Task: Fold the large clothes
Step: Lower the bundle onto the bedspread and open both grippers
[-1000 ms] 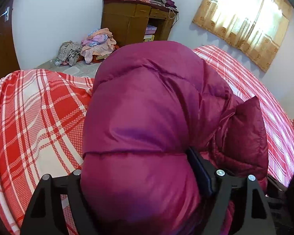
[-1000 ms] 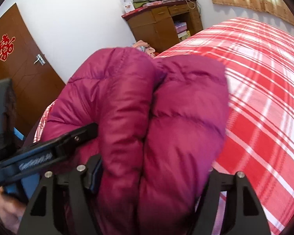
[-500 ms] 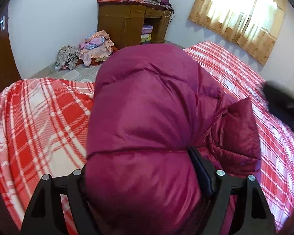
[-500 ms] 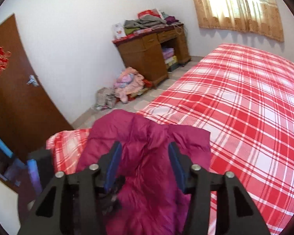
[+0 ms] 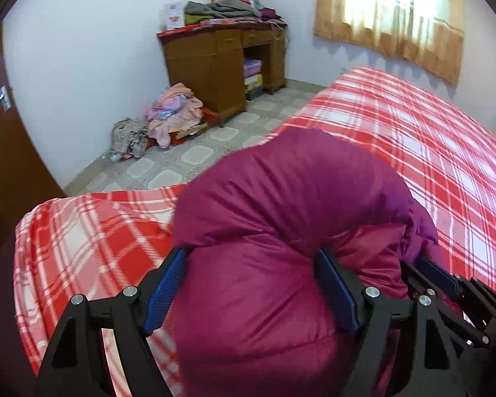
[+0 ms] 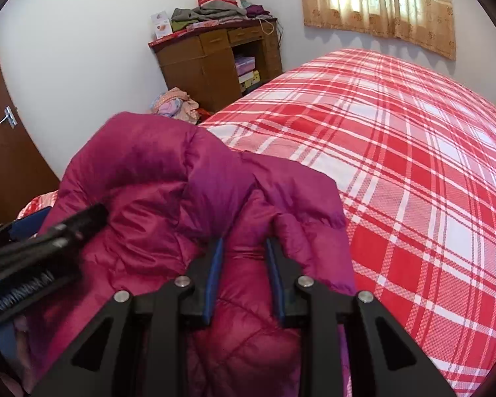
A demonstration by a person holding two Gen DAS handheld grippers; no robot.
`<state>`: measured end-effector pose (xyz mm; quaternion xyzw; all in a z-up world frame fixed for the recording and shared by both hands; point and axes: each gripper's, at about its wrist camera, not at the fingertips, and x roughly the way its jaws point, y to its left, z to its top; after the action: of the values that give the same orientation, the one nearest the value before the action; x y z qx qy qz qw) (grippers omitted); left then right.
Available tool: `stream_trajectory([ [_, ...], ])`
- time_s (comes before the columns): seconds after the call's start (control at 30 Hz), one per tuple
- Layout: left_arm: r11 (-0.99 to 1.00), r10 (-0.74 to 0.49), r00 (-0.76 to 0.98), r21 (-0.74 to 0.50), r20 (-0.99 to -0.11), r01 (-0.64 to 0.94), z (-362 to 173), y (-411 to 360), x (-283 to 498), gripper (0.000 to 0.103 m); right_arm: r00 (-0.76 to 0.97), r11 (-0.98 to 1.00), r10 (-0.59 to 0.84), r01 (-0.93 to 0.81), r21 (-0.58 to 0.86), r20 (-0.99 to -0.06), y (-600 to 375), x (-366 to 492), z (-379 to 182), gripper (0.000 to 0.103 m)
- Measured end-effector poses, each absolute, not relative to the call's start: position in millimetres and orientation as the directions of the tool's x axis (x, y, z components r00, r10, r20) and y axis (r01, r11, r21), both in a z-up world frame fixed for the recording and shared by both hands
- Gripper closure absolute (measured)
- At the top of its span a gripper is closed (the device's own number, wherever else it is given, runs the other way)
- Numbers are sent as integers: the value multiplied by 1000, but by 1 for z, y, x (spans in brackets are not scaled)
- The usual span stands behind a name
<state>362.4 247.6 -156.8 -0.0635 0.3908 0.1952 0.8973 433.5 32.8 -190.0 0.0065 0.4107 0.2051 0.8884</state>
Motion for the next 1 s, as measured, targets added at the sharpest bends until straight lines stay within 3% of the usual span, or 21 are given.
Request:
stream_trajectory([
  [0.23, 912, 248, 597, -23, -763, -409, -176, 250, 378, 9, 547, 905, 418, -318, 281, -725, 20, 447, -199, 74],
  [0.8, 901, 277, 614, -23, -739, -433, -190, 239, 393, 1, 570, 921, 388, -271, 280, -724, 18, 451, -203, 74],
  [1.0, 911, 224, 579, -43, -784, -410, -178, 242, 380, 1, 591, 931, 360, -272, 242, -722, 18, 445, -200, 74],
])
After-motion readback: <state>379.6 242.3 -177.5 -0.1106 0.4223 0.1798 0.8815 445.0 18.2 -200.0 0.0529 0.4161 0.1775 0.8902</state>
